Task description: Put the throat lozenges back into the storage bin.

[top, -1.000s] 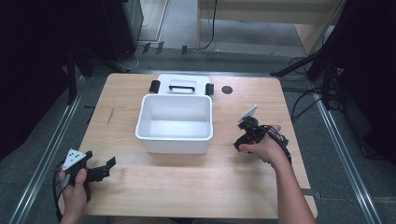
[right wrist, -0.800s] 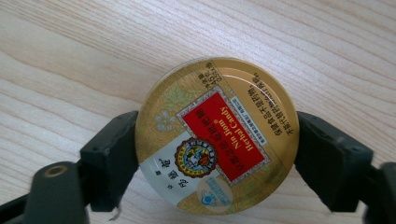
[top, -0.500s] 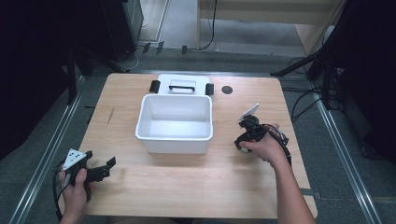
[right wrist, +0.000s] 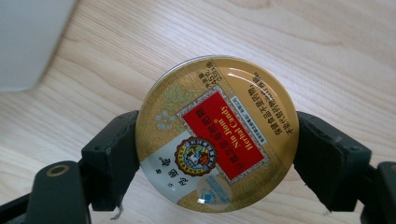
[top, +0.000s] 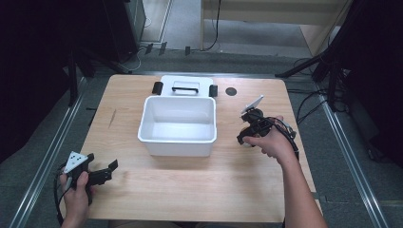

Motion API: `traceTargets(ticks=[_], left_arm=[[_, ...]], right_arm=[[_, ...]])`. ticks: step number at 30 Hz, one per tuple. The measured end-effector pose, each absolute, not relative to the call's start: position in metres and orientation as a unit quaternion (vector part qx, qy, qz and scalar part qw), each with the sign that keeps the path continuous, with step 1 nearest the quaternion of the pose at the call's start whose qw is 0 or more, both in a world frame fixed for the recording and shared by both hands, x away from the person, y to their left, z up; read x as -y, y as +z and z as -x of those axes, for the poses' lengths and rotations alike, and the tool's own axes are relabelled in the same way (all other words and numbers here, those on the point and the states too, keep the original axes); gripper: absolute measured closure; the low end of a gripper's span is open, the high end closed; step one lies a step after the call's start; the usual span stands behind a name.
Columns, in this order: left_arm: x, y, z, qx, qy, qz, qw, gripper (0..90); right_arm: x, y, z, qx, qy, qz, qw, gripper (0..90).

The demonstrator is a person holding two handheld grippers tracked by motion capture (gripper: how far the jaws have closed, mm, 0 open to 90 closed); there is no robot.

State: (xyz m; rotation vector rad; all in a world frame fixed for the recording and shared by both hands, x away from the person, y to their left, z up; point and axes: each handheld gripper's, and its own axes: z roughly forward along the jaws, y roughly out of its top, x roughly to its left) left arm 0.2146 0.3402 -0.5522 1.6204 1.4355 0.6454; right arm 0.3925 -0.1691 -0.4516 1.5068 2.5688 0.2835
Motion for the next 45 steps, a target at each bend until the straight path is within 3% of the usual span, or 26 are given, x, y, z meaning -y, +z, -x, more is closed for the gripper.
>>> traceTargets(ticks=[10,21,45], left_arm=[[-0.34,-0.552,-0.214,-0.572,0.262,-0.647,0.43,0.0],[-0.334,-0.551,-0.206,-0.537,0.326,-0.633,0.452,0.0],[-0.339,-0.551,-0.209,-0.542,0.306,-0.624,0.473,0.0]], right_arm=[[0.152,-0.418,-0.394,-0.866,0.114,-0.479,0.088,20.4],[0.131,-0.386,-0.394,-0.876,0.132,-0.451,0.109,20.4],[0.072,-0.353,-0.397,-0.901,0.144,-0.394,0.112,20.4]])
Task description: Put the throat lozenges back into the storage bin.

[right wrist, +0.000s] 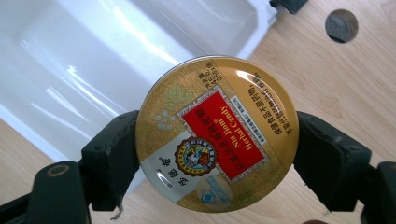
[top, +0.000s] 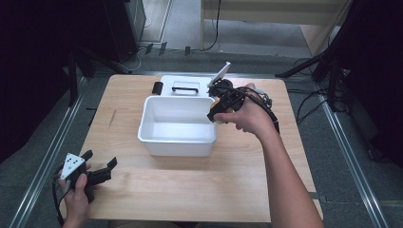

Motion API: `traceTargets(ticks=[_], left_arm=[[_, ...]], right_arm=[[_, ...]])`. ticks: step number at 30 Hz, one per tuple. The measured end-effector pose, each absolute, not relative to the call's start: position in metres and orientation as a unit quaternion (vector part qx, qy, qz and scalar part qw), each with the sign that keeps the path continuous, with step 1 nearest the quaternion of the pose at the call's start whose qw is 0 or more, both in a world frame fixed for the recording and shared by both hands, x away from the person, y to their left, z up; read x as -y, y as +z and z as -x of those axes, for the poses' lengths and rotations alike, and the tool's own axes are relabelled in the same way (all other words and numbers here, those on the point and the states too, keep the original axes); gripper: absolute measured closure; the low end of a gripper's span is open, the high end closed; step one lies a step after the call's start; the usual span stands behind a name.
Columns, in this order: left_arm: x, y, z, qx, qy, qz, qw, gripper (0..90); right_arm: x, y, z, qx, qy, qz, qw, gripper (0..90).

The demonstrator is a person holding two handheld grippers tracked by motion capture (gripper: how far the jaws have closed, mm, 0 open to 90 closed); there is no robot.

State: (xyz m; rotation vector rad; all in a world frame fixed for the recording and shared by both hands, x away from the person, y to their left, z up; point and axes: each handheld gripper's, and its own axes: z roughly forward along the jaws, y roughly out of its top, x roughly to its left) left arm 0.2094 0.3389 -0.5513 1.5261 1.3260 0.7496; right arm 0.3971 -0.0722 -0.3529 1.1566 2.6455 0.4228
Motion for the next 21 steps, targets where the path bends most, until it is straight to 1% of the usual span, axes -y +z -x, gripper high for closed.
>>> traceTargets(ticks=[3,8,21], left_arm=[[-0.339,-0.551,-0.21,-0.543,0.305,-0.623,0.474,0.0],[-0.34,-0.551,-0.21,-0.545,0.302,-0.623,0.474,0.0],[-0.34,-0.551,-0.21,-0.545,0.301,-0.622,0.475,0.0]], right_arm=[[0.064,-0.354,-0.397,-0.907,0.147,-0.378,0.113,20.4],[0.052,-0.356,-0.394,-0.916,0.16,-0.352,0.103,20.4],[0.035,-0.371,-0.392,-0.942,0.157,-0.278,0.102,20.3]])
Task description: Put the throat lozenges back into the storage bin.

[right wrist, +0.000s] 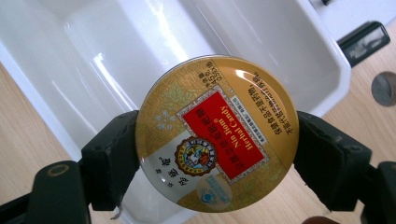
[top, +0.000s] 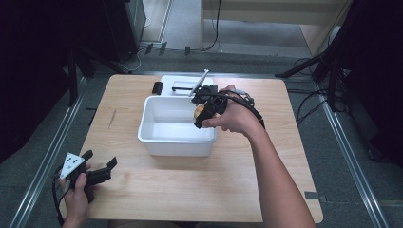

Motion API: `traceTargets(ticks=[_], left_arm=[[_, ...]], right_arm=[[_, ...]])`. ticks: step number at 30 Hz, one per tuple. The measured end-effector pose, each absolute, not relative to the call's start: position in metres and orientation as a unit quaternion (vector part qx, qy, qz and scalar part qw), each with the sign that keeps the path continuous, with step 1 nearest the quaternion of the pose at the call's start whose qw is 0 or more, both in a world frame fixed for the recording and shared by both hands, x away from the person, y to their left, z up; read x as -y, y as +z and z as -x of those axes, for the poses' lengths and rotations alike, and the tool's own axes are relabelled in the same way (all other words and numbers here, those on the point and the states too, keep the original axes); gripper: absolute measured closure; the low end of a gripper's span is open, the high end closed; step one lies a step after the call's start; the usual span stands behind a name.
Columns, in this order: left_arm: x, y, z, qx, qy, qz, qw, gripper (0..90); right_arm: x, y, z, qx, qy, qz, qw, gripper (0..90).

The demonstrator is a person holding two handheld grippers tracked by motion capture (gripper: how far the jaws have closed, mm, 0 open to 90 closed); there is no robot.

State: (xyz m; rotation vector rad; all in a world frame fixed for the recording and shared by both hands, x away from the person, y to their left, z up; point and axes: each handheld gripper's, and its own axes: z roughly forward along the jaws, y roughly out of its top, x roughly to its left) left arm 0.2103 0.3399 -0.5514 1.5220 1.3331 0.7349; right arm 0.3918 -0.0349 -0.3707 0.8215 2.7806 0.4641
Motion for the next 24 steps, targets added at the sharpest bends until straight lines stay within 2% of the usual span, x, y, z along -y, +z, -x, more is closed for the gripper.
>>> traceTargets(ticks=[24], left_arm=[[-0.341,-0.551,-0.211,-0.546,0.297,-0.624,0.474,0.0]], right_arm=[[0.031,-0.403,-0.391,-0.959,0.149,-0.219,0.099,20.2]])
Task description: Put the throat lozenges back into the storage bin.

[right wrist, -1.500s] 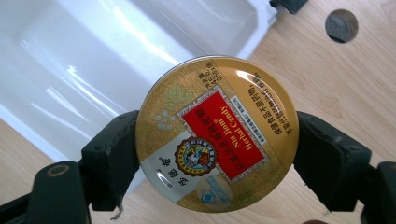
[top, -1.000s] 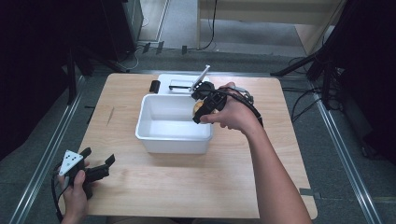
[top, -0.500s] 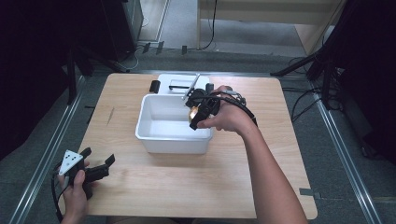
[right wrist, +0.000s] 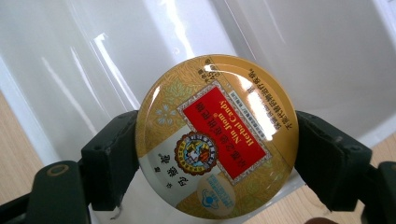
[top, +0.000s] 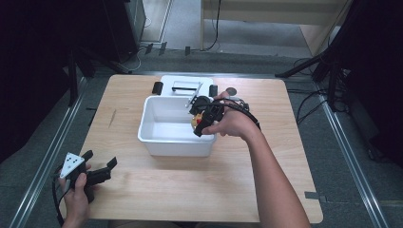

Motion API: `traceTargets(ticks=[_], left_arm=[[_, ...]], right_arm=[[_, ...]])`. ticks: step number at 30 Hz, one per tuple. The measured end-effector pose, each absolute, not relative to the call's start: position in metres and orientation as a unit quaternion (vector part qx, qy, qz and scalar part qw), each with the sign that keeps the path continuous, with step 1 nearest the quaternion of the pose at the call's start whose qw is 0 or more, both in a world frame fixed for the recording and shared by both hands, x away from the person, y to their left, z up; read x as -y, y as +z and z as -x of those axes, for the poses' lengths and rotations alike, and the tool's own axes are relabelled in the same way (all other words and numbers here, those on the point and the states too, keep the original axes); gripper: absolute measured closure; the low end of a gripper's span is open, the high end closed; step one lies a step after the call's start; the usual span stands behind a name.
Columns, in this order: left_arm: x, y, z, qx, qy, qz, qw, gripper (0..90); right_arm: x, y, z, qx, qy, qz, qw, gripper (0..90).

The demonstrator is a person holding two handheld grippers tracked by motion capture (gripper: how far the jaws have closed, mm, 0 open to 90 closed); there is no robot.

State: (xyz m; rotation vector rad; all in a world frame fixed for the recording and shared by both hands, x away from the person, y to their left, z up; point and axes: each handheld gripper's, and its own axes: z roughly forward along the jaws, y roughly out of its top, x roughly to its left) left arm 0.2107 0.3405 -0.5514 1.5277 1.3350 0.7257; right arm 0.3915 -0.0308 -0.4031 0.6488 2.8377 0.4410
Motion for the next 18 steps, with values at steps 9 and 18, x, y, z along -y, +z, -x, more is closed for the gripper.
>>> traceTargets(ticks=[9,18], left_arm=[[-0.341,-0.551,-0.211,-0.546,0.297,-0.624,0.474,0.0],[-0.341,-0.551,-0.211,-0.546,0.297,-0.624,0.473,0.0]], right_arm=[[0.028,-0.416,-0.392,-0.964,0.138,-0.206,0.099,20.2],[0.025,-0.425,-0.394,-0.966,0.128,-0.205,0.095,20.2]])
